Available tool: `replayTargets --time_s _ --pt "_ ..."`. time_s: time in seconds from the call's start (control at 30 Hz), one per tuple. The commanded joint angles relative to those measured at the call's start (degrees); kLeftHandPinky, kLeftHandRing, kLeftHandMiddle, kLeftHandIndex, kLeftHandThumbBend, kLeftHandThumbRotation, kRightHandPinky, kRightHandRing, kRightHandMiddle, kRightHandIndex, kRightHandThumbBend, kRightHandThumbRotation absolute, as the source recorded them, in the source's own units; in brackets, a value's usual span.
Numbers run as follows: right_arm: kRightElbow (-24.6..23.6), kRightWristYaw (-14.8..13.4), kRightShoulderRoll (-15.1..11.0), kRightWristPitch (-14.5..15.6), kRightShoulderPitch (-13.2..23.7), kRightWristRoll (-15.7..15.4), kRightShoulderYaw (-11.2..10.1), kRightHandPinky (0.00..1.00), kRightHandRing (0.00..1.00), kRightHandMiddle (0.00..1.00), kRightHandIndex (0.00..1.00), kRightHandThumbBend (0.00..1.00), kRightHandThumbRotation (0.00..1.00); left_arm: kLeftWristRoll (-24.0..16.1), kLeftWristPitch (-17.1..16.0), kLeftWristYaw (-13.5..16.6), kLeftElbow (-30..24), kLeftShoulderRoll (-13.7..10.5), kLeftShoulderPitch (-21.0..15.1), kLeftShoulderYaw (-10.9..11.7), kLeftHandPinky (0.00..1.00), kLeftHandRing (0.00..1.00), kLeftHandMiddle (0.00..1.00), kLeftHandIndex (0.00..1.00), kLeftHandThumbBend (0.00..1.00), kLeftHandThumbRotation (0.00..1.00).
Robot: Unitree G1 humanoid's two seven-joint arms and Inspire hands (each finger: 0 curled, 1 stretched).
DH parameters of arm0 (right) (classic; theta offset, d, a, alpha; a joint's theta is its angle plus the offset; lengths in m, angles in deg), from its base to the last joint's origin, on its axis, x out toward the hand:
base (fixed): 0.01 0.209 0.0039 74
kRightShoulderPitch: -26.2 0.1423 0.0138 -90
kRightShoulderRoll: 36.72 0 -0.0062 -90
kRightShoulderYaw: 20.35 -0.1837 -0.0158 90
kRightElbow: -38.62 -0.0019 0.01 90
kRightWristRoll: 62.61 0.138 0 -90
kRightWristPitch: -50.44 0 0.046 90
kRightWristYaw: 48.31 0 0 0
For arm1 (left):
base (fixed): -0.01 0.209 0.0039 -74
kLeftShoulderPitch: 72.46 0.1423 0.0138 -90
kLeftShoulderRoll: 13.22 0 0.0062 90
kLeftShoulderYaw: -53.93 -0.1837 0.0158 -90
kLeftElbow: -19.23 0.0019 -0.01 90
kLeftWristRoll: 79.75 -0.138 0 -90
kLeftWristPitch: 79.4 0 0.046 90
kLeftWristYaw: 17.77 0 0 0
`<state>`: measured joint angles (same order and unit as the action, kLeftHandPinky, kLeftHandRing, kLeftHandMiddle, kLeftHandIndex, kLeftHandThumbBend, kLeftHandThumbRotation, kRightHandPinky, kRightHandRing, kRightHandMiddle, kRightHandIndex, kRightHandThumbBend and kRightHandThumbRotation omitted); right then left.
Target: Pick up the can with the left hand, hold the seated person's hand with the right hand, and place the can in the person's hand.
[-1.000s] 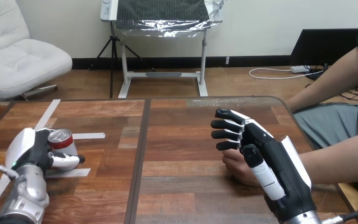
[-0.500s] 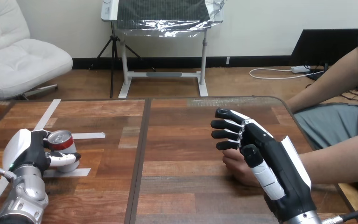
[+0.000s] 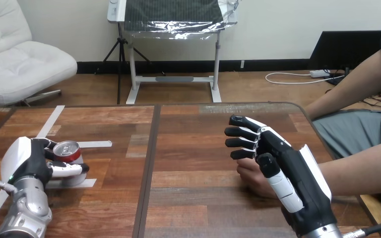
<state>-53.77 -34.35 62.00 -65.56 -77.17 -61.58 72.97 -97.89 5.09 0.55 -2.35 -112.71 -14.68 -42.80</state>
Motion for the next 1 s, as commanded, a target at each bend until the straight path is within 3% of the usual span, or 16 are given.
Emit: replayTargets --time_s 0.0,0.97 --pt "-2.8 -0.5 -0.5 -1.3 2.4 0.2 -0.9 0.69 0.75 0.79 0.82 0.96 0.92 0.2 -2.1 1.5 -0.8 0.5 -1.8 0.6 0.27 0.35 0.44 0.51 0.62 0.00" --pt "-2.7 -0.6 -0.3 -1.1 2.5 0.1 -0.8 0.68 0.75 0.78 0.82 0.97 0.92 0.9 -2.8 2.0 -1.7 1.0 -1.8 1.8 0.22 0.29 0.38 0.49 0.65 0.00"
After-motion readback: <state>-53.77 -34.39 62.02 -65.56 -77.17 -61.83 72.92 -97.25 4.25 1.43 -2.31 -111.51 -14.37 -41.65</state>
